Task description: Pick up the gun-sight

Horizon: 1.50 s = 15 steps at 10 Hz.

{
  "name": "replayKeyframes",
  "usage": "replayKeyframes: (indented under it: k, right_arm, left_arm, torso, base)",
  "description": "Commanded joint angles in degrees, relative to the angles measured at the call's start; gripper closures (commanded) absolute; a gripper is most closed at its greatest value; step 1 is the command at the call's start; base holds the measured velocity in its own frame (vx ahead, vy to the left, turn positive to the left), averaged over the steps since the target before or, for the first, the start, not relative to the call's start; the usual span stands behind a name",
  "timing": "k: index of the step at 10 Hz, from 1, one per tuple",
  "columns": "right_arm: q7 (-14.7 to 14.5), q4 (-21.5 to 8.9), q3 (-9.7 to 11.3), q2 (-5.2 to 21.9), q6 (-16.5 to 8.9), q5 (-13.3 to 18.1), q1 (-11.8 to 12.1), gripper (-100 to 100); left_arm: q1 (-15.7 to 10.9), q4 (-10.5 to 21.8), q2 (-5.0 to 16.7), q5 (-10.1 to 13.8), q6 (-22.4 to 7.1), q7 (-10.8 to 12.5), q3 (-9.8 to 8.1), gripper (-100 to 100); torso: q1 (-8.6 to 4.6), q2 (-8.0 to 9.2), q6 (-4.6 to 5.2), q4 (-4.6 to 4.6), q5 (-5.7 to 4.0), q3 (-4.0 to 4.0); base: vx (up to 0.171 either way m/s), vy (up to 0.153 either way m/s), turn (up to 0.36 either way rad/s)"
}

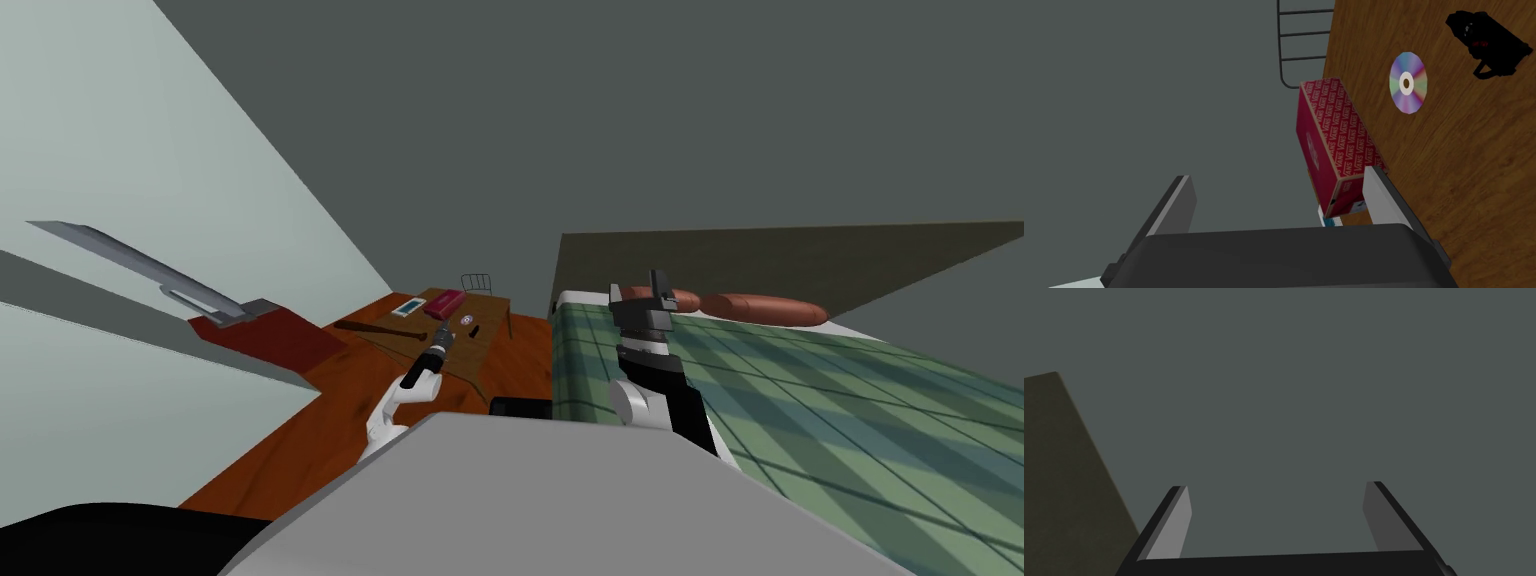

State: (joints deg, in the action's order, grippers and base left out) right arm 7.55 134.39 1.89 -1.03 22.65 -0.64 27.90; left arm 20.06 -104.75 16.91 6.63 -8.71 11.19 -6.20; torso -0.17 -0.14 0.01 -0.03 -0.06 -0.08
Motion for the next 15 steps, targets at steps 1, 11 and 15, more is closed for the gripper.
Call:
replayKeyframes:
  k: [1,11,15]
  right_arm:
    - [0.0,0.0,0.0,0.0,0.0,0.0,0.0,0]
    - [0.0,0.0,0.0,0.0,0.0,0.0,0.0,0]
    - [0.0,0.0,0.0,0.0,0.0,0.0,0.0,0]
  left_arm:
    - [0.7,0.9,0.8,1.4,-1.9,0.7,-0.65,-100]
    - [6.4,3.9,4.5,9.7,-15.2,5.2,-5.43,-100]
    - [8.2,6.3,4.9,13.3,-22.5,8.3,-8.68,-100]
  torso:
    - [0.0,0.0,0.0,0.0,0.0,0.0]
    - [0.05,-0.08,-0.04,-0.03,0.02,-0.06]
    - [0.02,-0.47,-0.03,-0.1,0.02,-0.27]
  base:
    - [0.052,-0.054,-0.165]
    - [0.068,-0.033,-0.144]
    - [0.156,-0.019,-0.077]
